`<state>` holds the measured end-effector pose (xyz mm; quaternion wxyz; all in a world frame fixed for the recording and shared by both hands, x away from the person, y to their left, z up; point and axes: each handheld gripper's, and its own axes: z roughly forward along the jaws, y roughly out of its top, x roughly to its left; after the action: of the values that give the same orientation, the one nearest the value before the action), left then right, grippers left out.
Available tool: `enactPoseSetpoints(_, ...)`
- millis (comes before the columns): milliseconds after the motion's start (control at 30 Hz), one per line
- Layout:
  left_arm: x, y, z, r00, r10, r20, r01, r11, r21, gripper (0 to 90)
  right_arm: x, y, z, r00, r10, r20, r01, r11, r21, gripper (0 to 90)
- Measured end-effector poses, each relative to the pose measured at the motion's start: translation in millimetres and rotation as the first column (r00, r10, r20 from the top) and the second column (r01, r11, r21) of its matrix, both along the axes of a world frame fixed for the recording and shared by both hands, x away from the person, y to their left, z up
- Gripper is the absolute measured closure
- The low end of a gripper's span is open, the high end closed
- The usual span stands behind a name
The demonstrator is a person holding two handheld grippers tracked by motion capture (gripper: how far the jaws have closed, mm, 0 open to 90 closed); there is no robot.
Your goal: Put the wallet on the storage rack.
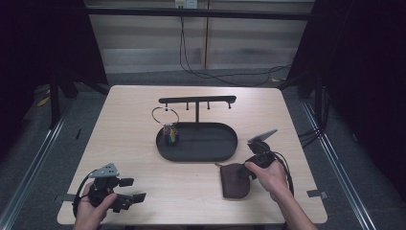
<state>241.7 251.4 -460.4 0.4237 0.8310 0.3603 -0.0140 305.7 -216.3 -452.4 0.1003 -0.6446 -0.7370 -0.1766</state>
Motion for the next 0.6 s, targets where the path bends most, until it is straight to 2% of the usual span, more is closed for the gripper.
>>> enactPoseSetpoints(33,0.0,0.1,-0.1,1.0,0.004,-0.001,-0.004,1.0,0.0,18.4,0.1,-1.0,4.2,0.9998,-0.006,0.019,0.005,1.0,0.016,73.2)
enactPoseSetpoints(333,0.5,0.0,-0.6,1.0,0.006,-0.003,-0.006,1.0,0.004,18.4,-2.8,7.2,17.7,0.9976,0.045,0.051,-0.044,0.999,-0.033,76.3)
enactPoseSetpoints(400,0.6,0.0,-0.6,1.0,0.006,-0.003,-0.006,1.0,0.005,18.4,-1.8,9.0,23.6,0.9968,0.049,0.064,-0.048,0.999,-0.016,80.8)
enactPoseSetpoints(467,0.5,0.3,-0.6,1.0,0.006,-0.003,-0.006,1.0,0.004,18.4,-0.2,12.4,31.1,0.9951,0.067,0.073,-0.064,0.997,-0.046,81.6)
enactPoseSetpoints(600,0.9,1.4,-0.4,0.9999,0.011,-0.001,-0.011,0.9999,0.004,18.4,2.4,15.7,40.5,0.9942,0.076,0.076,-0.07,0.995,-0.077,83.0)
